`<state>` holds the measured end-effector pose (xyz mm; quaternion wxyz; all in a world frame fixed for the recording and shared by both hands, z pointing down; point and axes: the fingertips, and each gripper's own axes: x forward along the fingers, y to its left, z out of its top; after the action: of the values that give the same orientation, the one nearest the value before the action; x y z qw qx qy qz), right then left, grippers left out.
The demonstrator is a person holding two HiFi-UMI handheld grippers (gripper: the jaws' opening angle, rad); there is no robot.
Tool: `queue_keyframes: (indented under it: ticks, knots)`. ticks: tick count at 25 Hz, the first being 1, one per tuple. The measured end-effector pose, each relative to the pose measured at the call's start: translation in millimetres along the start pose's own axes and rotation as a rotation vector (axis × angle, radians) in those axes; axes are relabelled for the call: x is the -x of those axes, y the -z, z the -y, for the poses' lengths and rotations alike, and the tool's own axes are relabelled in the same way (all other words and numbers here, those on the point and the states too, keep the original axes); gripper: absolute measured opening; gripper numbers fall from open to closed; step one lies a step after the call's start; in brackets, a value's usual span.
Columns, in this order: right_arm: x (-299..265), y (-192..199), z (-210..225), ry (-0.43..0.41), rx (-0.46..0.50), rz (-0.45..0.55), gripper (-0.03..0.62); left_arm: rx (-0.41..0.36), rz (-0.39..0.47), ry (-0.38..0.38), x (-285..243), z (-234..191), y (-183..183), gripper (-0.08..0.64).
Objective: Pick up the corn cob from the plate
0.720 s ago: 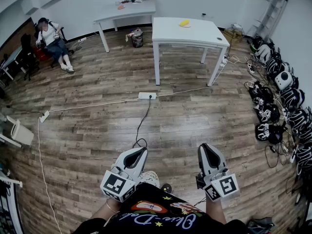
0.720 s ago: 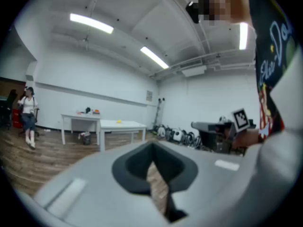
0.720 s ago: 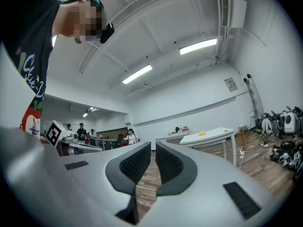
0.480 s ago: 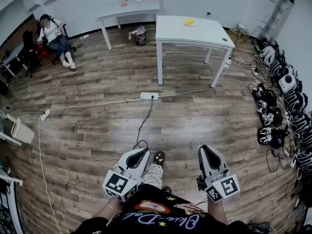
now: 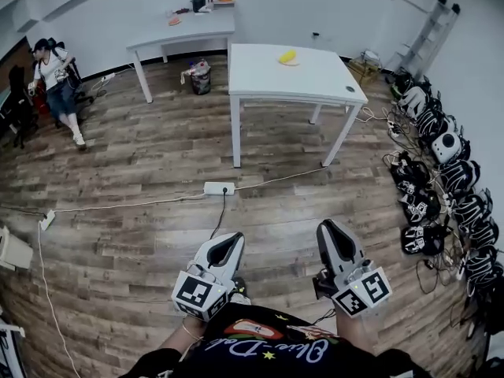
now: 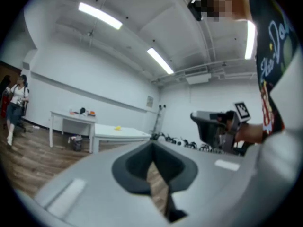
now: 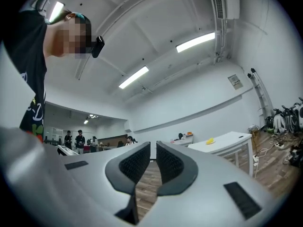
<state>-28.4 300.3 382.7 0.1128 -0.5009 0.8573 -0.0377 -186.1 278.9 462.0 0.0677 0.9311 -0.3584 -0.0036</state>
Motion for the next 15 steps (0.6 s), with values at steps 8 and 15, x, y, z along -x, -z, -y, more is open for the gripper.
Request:
queue_keyframes:
  ticks: [8,15]
  knots:
    - [-111.8,14.8,48.4,-0.043,-0.024,-0.048,0.038,0.016,-0.015,0.017,-85.0,-73.8,-12.6,-0.003]
    - [-184.0,43.3,147.7,-0.090,-0.114,-0.107,0.104,0.032,-0.090,-0.029,-178.3,-122.4,-9.0,-0.003]
